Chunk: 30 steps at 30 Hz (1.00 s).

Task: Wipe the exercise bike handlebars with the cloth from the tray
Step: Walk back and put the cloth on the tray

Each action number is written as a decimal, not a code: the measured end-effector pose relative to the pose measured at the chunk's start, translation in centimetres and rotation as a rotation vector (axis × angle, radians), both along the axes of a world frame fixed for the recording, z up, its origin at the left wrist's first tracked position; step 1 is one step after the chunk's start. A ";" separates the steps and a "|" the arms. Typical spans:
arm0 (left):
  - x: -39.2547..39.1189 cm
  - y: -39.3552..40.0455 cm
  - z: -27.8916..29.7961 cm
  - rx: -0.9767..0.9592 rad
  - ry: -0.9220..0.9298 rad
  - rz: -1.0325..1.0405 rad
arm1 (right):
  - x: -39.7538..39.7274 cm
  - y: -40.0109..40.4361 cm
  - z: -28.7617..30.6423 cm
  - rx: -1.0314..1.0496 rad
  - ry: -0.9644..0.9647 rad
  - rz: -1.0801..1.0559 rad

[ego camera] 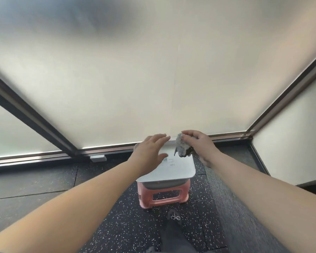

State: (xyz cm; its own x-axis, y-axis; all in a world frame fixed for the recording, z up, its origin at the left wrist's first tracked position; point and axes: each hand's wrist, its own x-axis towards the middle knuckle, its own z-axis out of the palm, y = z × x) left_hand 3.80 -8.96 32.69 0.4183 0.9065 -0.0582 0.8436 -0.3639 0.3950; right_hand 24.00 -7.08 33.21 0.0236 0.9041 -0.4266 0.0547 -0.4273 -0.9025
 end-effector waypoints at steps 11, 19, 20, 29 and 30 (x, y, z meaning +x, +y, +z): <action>3.9 6.3 -2.5 -0.336 -0.458 0.421 | -0.1 8.2 -3.4 -0.210 0.363 0.093; 2.9 8.5 -5.9 -0.520 -0.755 0.727 | -0.3 9.1 -7.6 -0.223 0.200 0.160; 2.4 8.6 -6.4 -0.562 -0.783 0.738 | -0.3 9.3 -8.2 -0.237 0.211 0.155; 0.5 9.7 -11.6 -0.642 -0.789 0.850 | -0.8 9.0 -13.5 -0.198 -0.077 0.247; 0.4 9.7 -12.1 -0.627 -0.763 0.867 | -0.7 9.0 -14.1 -0.178 -0.102 0.233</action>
State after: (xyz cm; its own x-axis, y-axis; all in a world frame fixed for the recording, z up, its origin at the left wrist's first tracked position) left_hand 4.16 0.71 20.56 -0.1673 0.8012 -0.5745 0.2001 0.5982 0.7760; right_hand 23.29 1.93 19.12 -0.1245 0.8015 -0.5848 0.2562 -0.5435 -0.7994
